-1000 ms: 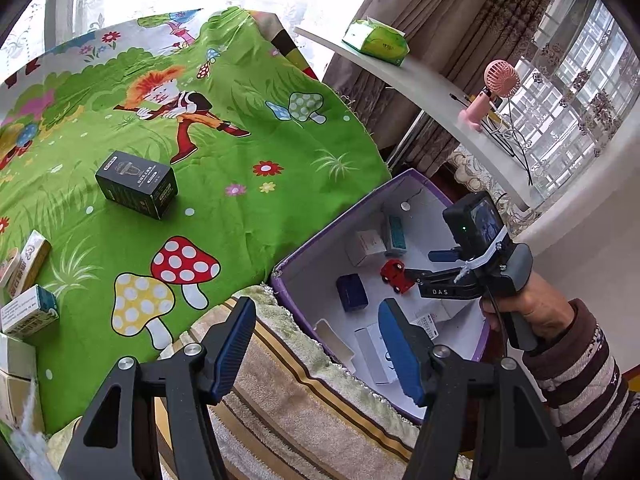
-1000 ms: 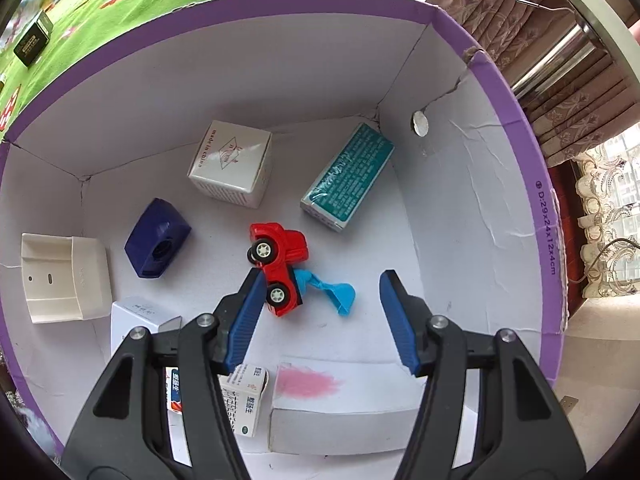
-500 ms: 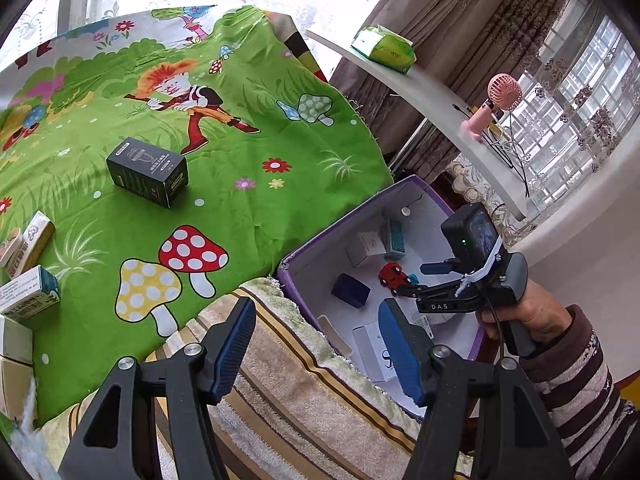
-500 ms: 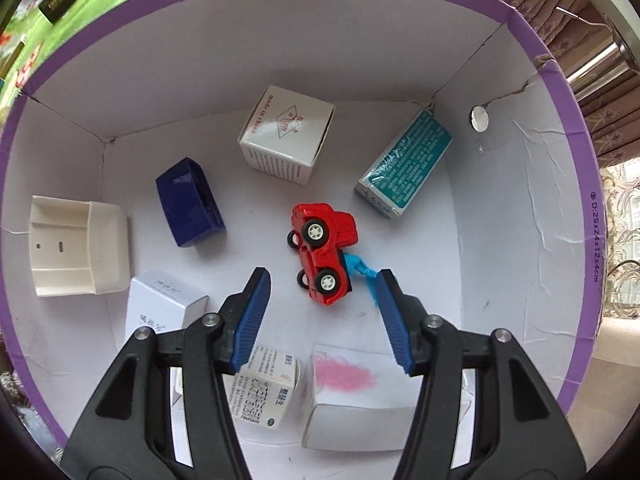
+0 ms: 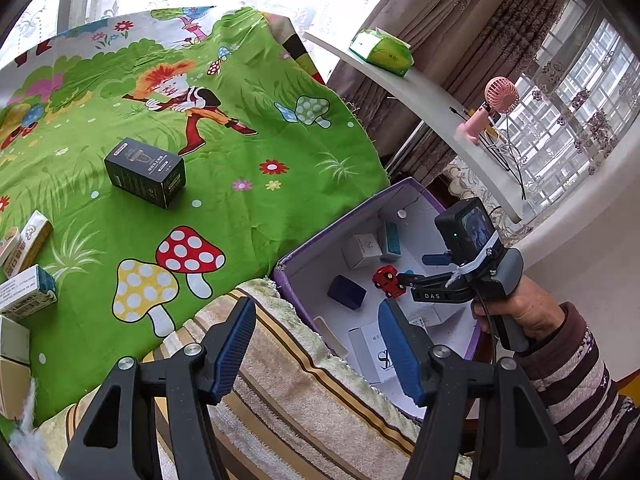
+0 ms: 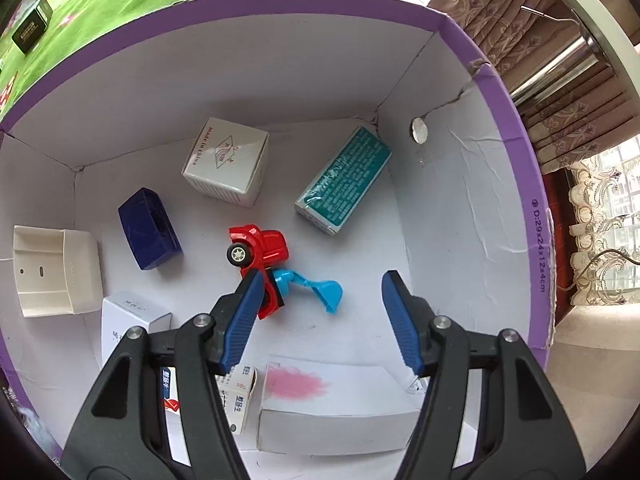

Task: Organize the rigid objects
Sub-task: 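Withdraw both open tools from the box back over the sheet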

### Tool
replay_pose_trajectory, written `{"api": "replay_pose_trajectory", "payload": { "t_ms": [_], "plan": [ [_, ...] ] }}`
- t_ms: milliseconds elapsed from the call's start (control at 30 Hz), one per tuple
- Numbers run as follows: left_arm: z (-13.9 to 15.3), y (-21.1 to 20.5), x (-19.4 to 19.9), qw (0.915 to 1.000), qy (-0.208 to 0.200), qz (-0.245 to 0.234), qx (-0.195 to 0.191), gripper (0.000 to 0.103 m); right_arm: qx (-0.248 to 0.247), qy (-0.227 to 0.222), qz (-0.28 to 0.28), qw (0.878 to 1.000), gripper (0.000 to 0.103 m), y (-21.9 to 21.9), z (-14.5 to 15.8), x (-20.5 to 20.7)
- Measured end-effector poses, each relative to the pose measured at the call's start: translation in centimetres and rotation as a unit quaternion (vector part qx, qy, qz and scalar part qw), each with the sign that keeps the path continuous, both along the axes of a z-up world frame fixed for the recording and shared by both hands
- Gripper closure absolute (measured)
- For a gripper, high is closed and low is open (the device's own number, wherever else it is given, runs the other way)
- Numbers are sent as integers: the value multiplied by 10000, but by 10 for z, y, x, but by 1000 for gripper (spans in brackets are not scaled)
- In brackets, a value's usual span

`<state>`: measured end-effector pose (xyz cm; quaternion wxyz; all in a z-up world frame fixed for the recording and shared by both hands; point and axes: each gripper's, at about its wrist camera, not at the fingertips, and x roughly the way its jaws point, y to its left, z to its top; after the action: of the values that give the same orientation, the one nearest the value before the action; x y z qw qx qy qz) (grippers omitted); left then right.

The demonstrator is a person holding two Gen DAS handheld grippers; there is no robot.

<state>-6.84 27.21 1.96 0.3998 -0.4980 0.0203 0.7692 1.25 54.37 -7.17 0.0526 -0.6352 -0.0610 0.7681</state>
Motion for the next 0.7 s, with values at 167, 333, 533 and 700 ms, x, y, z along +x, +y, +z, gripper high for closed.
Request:
{"api": "replay_pose_trajectory", "payload": {
  "t_ms": [167, 333, 533, 700],
  "plan": [
    [1, -4, -1, 10000, -7, 40, 48, 38, -159, -211, 384, 9989, 37, -23, -5, 4],
    [3, -18, -1, 9998, 2, 149, 133, 38, -42, -308, 521, 9982, 37, -30, -9, 9],
    [5, -53, -4, 9981, -68, 478, 380, 38, -203, 131, 446, 9987, 35, -26, 23, 23],
    [3, -98, -7, 9943, -100, 957, 453, 38, -583, 590, 400, 9958, 31, -31, 50, 34]
  ]
}}
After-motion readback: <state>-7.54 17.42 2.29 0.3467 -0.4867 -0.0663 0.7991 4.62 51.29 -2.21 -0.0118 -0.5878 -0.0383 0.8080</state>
